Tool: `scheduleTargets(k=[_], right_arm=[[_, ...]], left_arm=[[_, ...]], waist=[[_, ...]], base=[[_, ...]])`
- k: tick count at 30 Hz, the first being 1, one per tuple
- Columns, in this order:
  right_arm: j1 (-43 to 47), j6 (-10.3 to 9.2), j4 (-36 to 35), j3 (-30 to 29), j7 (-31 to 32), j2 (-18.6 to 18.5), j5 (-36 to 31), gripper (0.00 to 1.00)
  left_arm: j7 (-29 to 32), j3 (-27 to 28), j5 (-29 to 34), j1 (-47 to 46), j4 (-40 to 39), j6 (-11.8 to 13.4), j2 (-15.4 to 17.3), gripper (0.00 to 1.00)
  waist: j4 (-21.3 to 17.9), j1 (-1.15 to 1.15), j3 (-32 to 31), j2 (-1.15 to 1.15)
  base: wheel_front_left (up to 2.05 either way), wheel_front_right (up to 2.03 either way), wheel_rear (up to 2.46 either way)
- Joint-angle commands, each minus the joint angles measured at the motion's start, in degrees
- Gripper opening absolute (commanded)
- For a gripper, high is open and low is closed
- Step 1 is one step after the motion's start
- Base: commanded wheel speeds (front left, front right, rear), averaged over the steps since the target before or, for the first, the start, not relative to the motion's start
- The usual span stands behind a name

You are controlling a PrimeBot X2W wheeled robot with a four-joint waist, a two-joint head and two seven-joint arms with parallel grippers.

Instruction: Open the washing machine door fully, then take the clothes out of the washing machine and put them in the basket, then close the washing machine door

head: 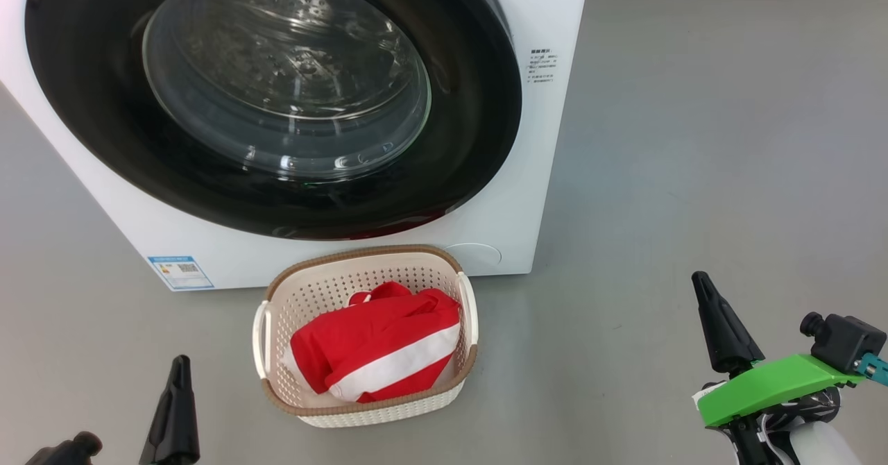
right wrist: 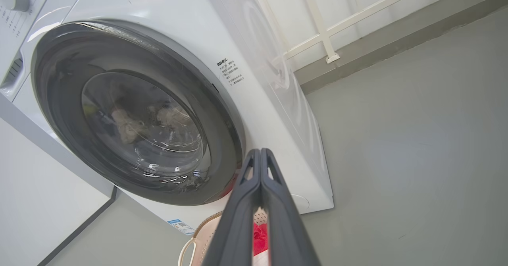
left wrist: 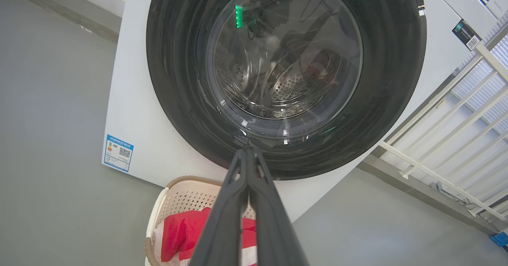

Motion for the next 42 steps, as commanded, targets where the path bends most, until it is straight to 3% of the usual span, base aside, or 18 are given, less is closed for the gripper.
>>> scheduleTargets(k=[1,42], right_arm=[[-0.9,-0.04,-1.4,-0.4,0.2,-0.2,1.1,0.0],[1.0,-0.09,-1.5,-4.9,7.2,3.1,23.7,0.0]], left_arm=[[0.3,0.8,-1.0,-2.4,-0.9,-0.1,1.1,0.0],[6.8,2.7,-26.1,-4.8,2.4,-0.1,1.0,0.0]], waist=[[0.0,-0.01,0.0,0.0],[-0.3,-0.01,-1.3,0.0]], base=[[0.0,0.0,0.0],[0.0,0.0,0.0]])
